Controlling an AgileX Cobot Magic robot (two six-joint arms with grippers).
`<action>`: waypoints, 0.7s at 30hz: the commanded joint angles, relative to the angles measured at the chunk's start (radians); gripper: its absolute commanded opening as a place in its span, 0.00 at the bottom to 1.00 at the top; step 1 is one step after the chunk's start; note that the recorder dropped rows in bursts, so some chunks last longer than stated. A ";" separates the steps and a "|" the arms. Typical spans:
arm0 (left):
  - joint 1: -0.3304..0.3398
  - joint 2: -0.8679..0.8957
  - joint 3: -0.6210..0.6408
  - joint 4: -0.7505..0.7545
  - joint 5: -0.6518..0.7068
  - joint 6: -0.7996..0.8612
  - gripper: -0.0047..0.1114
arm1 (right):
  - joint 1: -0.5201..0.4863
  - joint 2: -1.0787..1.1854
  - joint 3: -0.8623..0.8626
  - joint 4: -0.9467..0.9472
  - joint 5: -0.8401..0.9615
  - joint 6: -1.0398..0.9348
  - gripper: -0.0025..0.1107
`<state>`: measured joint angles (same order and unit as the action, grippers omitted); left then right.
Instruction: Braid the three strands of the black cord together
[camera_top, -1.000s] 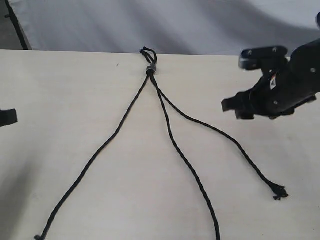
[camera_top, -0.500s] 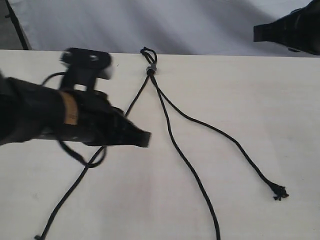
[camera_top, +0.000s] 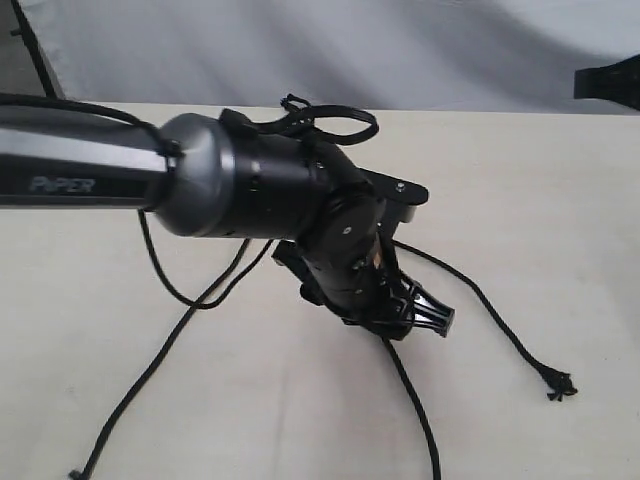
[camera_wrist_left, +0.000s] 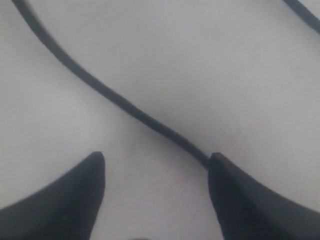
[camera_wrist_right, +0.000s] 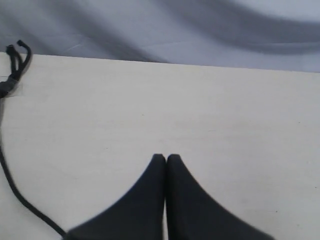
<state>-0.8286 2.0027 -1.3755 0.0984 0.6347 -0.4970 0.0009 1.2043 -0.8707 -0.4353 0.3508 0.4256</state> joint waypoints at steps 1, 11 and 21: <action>-0.007 0.085 -0.104 -0.025 0.028 -0.006 0.56 | -0.023 0.002 0.001 0.018 -0.002 0.009 0.03; -0.007 0.266 -0.292 -0.018 0.225 0.027 0.56 | -0.019 0.002 0.001 0.035 -0.009 0.009 0.03; -0.007 0.266 -0.290 -0.051 0.376 0.178 0.05 | -0.019 0.002 0.001 0.035 -0.020 0.009 0.03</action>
<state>-0.8328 2.2540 -1.6785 0.0457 0.9473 -0.3501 -0.0149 1.2043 -0.8707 -0.4055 0.3469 0.4315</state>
